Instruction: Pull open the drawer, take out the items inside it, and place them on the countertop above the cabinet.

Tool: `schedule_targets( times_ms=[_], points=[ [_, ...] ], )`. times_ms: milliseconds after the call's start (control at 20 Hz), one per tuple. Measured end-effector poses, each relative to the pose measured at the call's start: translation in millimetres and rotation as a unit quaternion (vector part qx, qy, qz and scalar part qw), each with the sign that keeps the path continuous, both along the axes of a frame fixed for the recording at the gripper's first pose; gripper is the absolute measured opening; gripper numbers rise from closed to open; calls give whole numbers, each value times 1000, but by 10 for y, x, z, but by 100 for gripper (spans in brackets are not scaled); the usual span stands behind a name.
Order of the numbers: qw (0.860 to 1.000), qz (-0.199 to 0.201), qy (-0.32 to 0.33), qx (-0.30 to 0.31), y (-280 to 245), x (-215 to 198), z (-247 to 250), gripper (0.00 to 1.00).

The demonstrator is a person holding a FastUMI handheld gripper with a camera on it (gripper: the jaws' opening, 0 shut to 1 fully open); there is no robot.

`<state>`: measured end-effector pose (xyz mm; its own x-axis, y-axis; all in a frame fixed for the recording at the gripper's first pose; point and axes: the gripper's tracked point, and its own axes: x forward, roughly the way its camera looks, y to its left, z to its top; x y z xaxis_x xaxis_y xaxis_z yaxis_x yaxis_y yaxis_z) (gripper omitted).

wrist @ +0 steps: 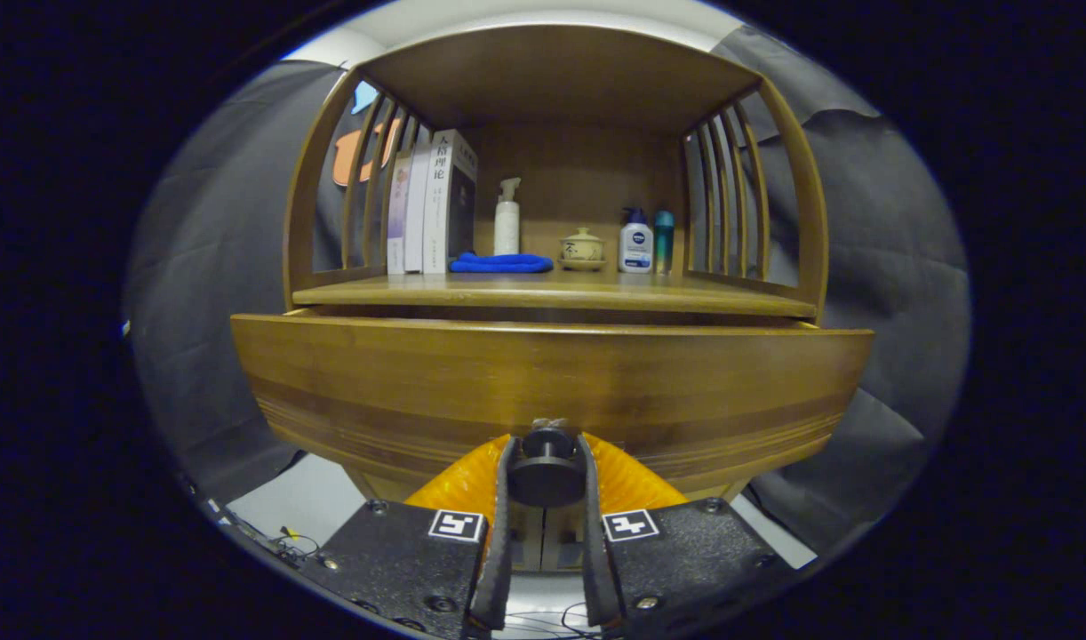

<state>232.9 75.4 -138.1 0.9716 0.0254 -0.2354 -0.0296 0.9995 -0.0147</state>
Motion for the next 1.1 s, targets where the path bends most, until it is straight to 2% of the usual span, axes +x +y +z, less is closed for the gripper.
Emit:
schedule_targets(
  times_ms=[750,1100],
  points=[
    [999,11,24,21,-70,-947,-157,35],
    [999,13,31,32,-31,-1192,-214,35]
  ],
)
